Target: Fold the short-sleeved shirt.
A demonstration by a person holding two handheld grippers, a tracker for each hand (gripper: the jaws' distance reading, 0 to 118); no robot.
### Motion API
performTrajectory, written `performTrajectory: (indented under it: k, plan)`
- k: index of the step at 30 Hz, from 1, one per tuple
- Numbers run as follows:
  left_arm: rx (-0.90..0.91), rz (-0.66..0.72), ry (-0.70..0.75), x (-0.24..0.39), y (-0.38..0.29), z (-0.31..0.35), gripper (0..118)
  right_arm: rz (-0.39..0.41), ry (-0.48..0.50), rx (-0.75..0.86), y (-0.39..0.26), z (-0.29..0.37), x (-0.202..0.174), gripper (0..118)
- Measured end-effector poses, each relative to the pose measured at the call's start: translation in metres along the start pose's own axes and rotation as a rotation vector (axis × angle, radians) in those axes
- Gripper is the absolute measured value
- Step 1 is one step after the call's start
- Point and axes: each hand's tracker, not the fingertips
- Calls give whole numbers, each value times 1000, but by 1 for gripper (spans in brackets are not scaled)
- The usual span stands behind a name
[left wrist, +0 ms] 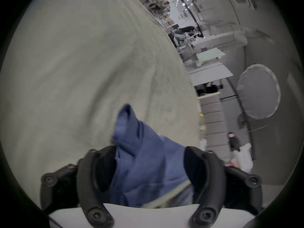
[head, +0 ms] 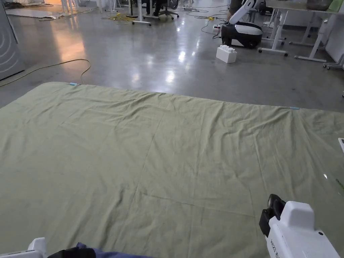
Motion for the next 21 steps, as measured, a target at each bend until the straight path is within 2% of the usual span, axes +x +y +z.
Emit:
performTrajectory:
  k: [1,2,3,5,9,14,21]
  plan:
    - [-27,34,-49,-3,-2,-3,67,-3,3,-6,-1,0,-1,1]
    - [-70,40,-25,-6,-6,-9,60,-10,7,-12,-2,0,-1,1]
    - [-89,37,-19,-2,-12,-14,44,-14,9,-15,-2,0,-2,1]
    - [-46,-45,39,-4,-17,-18,22,-14,11,-17,-3,1,-4,1]
    - [-10,31,23,-12,-22,-21,16,-5,17,-20,-2,3,-5,1]
    - [-22,-56,89,5,-21,-20,11,-1,14,-26,-2,4,0,1]
    - [6,-122,92,35,-7,-3,10,10,2,-25,-3,6,9,1]
